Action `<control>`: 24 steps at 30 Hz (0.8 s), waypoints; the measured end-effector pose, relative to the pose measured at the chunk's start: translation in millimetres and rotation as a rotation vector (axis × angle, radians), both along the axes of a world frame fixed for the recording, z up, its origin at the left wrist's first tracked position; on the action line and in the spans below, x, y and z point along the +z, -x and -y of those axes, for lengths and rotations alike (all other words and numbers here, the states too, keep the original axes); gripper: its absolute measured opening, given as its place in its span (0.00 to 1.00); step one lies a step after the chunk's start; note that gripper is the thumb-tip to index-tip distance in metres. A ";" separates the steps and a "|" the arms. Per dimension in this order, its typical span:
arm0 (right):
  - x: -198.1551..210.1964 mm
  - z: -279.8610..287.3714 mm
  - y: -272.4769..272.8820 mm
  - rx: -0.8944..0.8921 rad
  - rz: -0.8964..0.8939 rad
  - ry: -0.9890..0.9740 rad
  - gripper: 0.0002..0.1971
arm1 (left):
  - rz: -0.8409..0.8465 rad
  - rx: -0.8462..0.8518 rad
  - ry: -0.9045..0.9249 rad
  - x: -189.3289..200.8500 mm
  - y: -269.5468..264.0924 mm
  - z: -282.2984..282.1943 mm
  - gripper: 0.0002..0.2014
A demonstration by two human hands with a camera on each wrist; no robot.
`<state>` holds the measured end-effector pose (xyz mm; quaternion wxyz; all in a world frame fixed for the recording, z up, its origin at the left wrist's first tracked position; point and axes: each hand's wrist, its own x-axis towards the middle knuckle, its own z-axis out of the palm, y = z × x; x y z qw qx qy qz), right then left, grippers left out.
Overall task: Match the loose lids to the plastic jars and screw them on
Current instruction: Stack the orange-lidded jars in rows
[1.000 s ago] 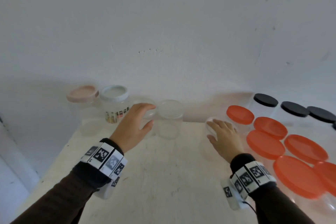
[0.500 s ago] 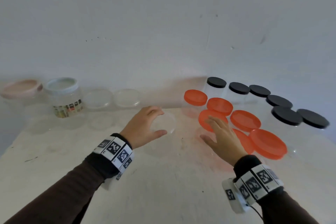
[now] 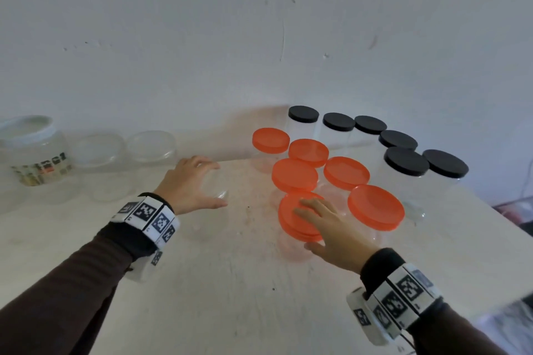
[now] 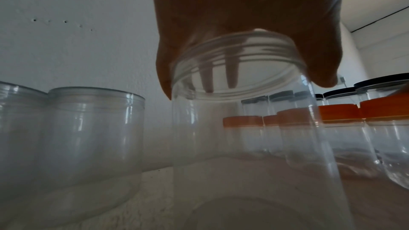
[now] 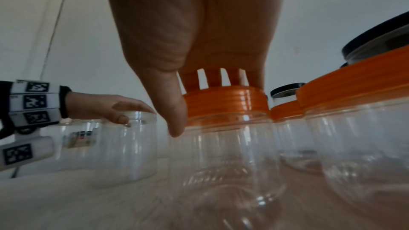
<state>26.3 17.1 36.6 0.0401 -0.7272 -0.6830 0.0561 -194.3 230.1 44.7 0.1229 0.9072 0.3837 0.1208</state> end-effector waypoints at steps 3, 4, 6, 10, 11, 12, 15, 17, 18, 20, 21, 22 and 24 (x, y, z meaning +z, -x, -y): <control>-2.7 -11.8 9.4 0.099 -0.028 -0.004 0.32 | 0.189 -0.028 -0.076 13.1 10.2 8.0 0.49; -3.9 -17.6 12.7 0.128 -0.038 -0.012 0.32 | 0.261 -0.038 -0.095 19.0 14.6 10.0 0.47; -6.5 -31.4 19.4 0.178 -0.040 -0.025 0.32 | 0.381 -0.057 -0.134 34.6 23.8 12.8 0.43; -7.7 -63.9 35.6 0.230 -0.023 -0.056 0.31 | 0.515 -0.037 -0.269 67.5 42.6 3.2 0.41; -9.0 -73.1 38.8 0.234 -0.022 -0.070 0.31 | 0.528 -0.001 -0.281 74.8 48.4 -2.8 0.42; -9.6 -82.2 42.7 0.243 -0.024 -0.078 0.31 | 0.537 0.042 -0.283 81.5 54.3 -9.7 0.42; -13.5 -107.4 55.0 0.258 0.005 -0.100 0.31 | 0.534 0.167 -0.284 93.6 71.3 -32.0 0.43; -14.3 -123.2 60.6 0.272 0.043 -0.145 0.32 | 0.504 0.222 -0.266 96.0 78.0 -45.8 0.43; -13.4 -130.4 63.8 0.273 0.056 -0.164 0.32 | 0.488 0.245 -0.250 95.7 79.9 -52.0 0.42; -10.2 -142.0 70.4 0.257 0.030 -0.122 0.31 | 0.454 0.279 -0.237 92.7 82.4 -63.9 0.39; -9.9 -147.8 70.8 0.249 0.003 -0.104 0.30 | 0.439 0.290 -0.241 91.1 83.5 -68.8 0.38; -9.7 -154.4 71.0 0.241 -0.019 -0.108 0.30 | 0.428 0.297 -0.245 90.0 84.7 -72.9 0.36; -10.0 -165.6 72.5 0.229 -0.063 -0.124 0.29 | 0.414 0.295 -0.232 87.1 87.7 -81.5 0.34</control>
